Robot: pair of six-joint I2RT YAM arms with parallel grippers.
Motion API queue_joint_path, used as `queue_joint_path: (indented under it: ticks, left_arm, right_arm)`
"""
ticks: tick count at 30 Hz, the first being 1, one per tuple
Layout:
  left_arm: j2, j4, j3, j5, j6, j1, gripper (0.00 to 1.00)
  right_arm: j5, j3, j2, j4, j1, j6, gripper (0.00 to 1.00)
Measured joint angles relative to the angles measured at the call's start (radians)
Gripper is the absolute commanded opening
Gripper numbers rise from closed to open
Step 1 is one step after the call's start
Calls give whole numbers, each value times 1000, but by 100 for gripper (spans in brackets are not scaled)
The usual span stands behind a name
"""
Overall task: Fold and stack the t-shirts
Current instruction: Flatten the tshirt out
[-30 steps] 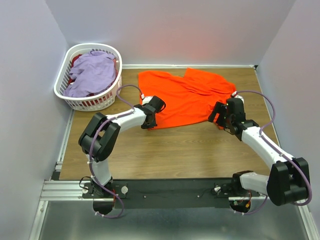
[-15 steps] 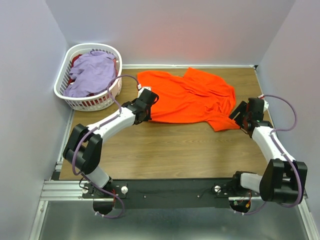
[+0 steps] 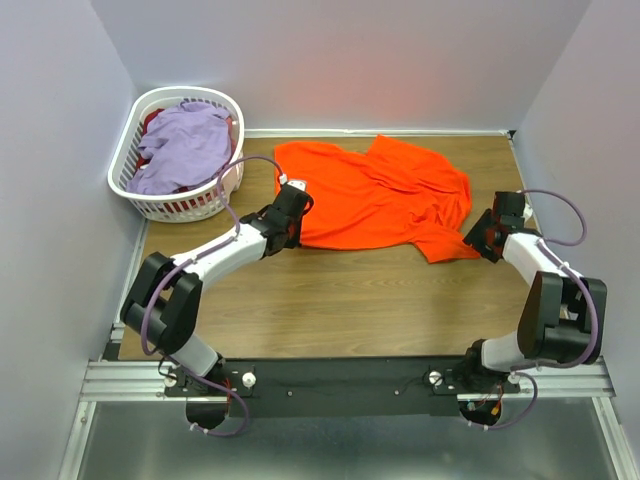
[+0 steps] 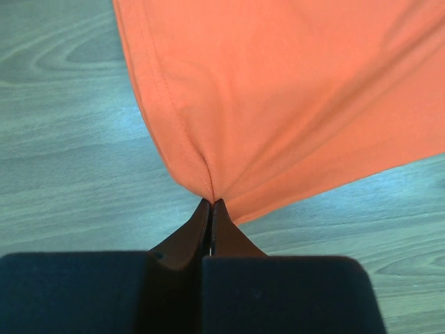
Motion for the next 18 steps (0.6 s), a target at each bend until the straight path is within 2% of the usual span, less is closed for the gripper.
queue_joint_path:
  ticks: [6, 18]
  left_arm:
    - [-65, 26, -17, 1, 5, 0, 0]
    - [-71, 29, -23, 0, 13, 0, 0]
  right_arm:
    - [9, 38, 77, -21, 0, -26, 58]
    - [45, 48, 137, -41, 0, -34, 58]
